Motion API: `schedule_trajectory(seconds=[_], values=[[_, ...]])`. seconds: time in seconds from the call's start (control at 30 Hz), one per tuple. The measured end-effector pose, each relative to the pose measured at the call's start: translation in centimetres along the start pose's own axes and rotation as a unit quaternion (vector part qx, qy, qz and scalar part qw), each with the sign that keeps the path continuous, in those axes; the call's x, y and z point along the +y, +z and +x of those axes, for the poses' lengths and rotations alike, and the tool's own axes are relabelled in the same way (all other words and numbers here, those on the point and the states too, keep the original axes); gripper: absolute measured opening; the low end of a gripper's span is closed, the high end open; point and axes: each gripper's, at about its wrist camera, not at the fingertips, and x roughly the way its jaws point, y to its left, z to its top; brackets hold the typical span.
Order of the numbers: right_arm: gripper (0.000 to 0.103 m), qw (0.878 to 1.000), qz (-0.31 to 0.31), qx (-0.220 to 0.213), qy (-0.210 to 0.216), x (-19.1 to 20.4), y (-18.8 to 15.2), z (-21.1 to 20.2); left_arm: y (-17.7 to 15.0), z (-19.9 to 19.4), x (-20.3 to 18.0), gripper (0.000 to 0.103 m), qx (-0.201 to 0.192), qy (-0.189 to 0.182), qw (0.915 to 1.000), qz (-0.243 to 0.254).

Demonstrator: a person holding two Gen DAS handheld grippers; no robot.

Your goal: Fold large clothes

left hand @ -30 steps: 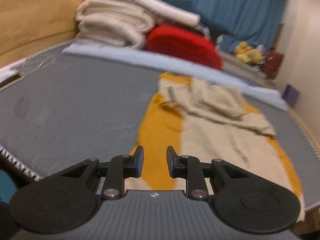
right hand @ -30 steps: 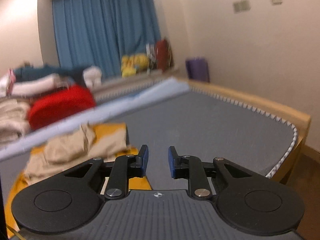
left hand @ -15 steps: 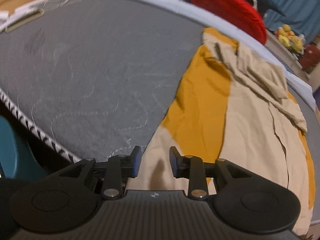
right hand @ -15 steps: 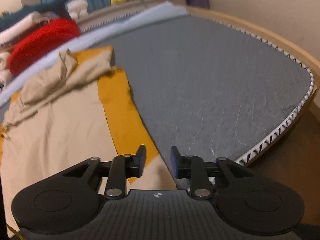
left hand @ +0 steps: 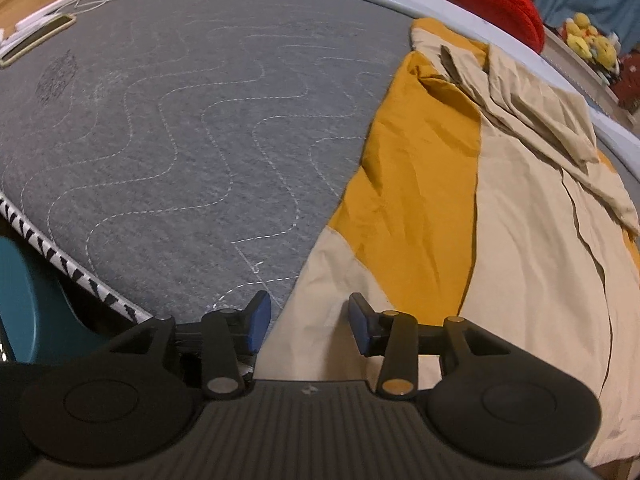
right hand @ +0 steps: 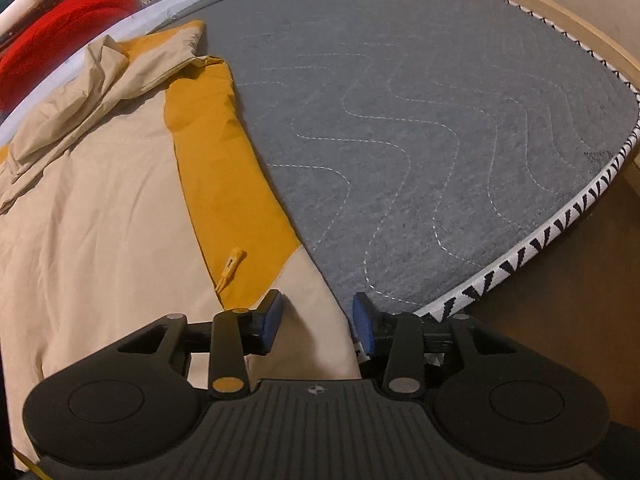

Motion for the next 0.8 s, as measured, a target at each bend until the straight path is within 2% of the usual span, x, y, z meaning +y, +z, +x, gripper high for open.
schedule_trajectory(seconds=[0.03, 0.07, 0.1, 0.13, 0.2, 0.27, 0.3, 0.33, 0.5, 0.53, 0.57, 0.6, 0.73, 0.8], values=[[0.036, 1.0, -0.006, -0.001, 0.003, 0.2, 0.0, -0.1, 0.0, -0.1, -0.1, 0.032, -0.002, -0.002, 1.0, 0.005], [0.032, 1.0, -0.012, -0.003, 0.005, 0.4, -0.1, -0.1, 0.0, -0.1, -0.3, 0.016, -0.001, -0.003, 0.9999, 0.011], [0.023, 1.0, -0.02, -0.005, 0.008, 0.6, -0.2, -0.3, 0.1, -0.1, -0.4, 0.013, -0.001, -0.003, 0.9999, 0.014], [0.015, 1.0, -0.024, -0.008, 0.007, 0.7, -0.2, -0.4, 0.1, -0.4, -0.4, 0.013, -0.003, -0.006, 0.9999, 0.014], [0.011, 0.999, -0.025, -0.016, 0.013, 0.8, -0.1, -0.9, 0.0, -0.8, -0.4, 0.013, -0.008, -0.015, 0.9998, 0.01], [0.011, 0.999, -0.021, -0.02, 0.018, 0.7, 0.0, -1.4, 0.0, -0.6, -0.3, 0.015, -0.001, -0.015, 0.9998, 0.009], [0.012, 0.999, -0.021, -0.019, 0.018, 0.7, -0.1, -1.4, -0.1, -0.4, -0.2, 0.021, 0.005, -0.013, 0.9999, 0.008], [0.013, 1.0, -0.022, -0.016, 0.016, 0.6, -0.1, -1.3, -0.2, -0.1, -0.1, 0.023, 0.014, -0.009, 0.9998, 0.006], [0.021, 1.0, -0.031, 0.002, -0.001, 0.7, -0.4, -0.7, -0.3, 0.2, -0.4, 0.023, 0.013, -0.007, 0.9998, 0.011], [0.017, 0.999, -0.038, 0.0, -0.001, 0.9, -0.5, -0.7, -0.3, 0.1, -0.5, 0.021, 0.011, -0.008, 0.9998, 0.016], [0.013, 0.999, -0.044, -0.004, -0.003, 1.1, -0.5, -0.9, -0.3, -0.2, -0.6, 0.007, 0.006, -0.012, 0.9997, 0.022], [0.005, 0.999, -0.048, -0.011, -0.001, 1.2, -0.6, -1.1, -0.3, -0.5, -0.7, 0.005, 0.0, -0.016, 0.9996, 0.023], [0.004, 0.998, -0.045, -0.043, 0.018, 1.4, -0.4, -2.5, -0.2, -2.2, -0.7, 0.007, -0.029, -0.041, 0.9986, 0.016], [0.008, 0.998, -0.044, -0.034, 0.01, 1.3, -0.4, -2.1, -0.3, -1.6, -0.8, 0.015, -0.014, -0.036, 0.9991, 0.016]])
